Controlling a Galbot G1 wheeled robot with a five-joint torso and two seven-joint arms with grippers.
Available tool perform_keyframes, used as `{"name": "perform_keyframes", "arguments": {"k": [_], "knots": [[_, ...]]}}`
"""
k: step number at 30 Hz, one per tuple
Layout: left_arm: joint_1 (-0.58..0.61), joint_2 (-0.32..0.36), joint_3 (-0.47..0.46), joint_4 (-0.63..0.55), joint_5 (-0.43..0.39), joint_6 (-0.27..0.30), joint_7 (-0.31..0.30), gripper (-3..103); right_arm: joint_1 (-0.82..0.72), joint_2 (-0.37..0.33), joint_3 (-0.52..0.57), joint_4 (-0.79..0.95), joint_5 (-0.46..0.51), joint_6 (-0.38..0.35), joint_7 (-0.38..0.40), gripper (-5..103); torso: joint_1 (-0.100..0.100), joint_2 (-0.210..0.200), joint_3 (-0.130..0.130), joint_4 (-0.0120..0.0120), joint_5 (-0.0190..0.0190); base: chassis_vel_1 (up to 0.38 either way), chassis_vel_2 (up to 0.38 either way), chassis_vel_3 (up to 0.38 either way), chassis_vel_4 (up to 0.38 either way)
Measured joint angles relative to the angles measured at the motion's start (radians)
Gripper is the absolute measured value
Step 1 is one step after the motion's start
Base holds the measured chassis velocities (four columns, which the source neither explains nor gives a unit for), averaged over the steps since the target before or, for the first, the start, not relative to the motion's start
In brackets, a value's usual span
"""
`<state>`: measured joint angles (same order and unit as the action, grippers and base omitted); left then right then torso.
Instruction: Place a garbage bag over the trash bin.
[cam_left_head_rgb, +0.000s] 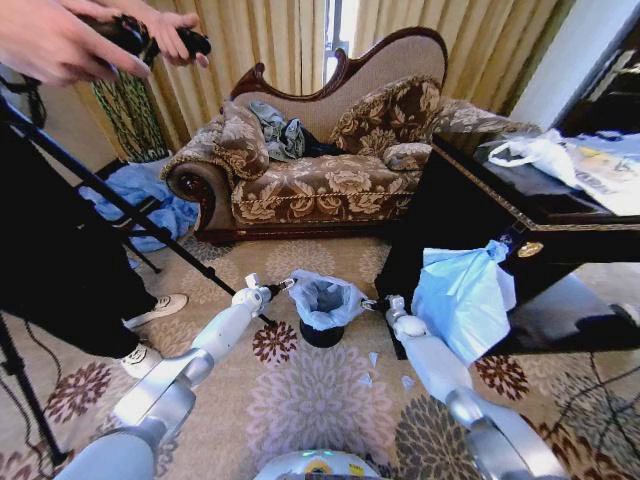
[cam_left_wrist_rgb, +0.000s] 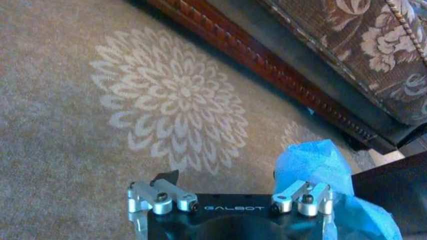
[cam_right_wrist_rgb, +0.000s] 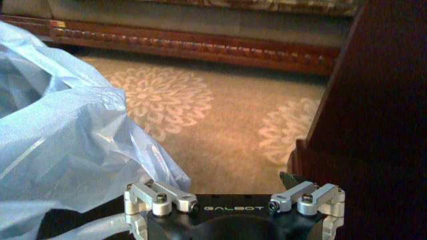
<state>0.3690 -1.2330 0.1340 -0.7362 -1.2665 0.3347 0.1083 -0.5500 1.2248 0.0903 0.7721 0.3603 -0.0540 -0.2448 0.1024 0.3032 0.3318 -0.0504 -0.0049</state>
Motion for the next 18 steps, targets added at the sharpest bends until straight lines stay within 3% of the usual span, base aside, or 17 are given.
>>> {"name": "perform_keyframes", "arguments": {"k": [7, 18], "knots": [[0.000, -0.004, 0.009, 0.004, 0.003, -0.002, -0.001, 98, -0.043, -0.071, -0.045, 0.118, 0.134, -0.093, -0.046, 100, 0.000, 0.000, 0.000, -0.0001, 0.0001, 0.000, 0.000, 0.000, 0.000], [0.022, 0.001, 0.008, -0.006, 0.008, -0.004, -0.002, 98, -0.058, -0.091, -0.072, 0.229, 0.267, -0.174, -0.032, 100, 0.000, 0.000, 0.000, 0.0002, 0.0001, 0.000, 0.000, 0.000, 0.000]]}}
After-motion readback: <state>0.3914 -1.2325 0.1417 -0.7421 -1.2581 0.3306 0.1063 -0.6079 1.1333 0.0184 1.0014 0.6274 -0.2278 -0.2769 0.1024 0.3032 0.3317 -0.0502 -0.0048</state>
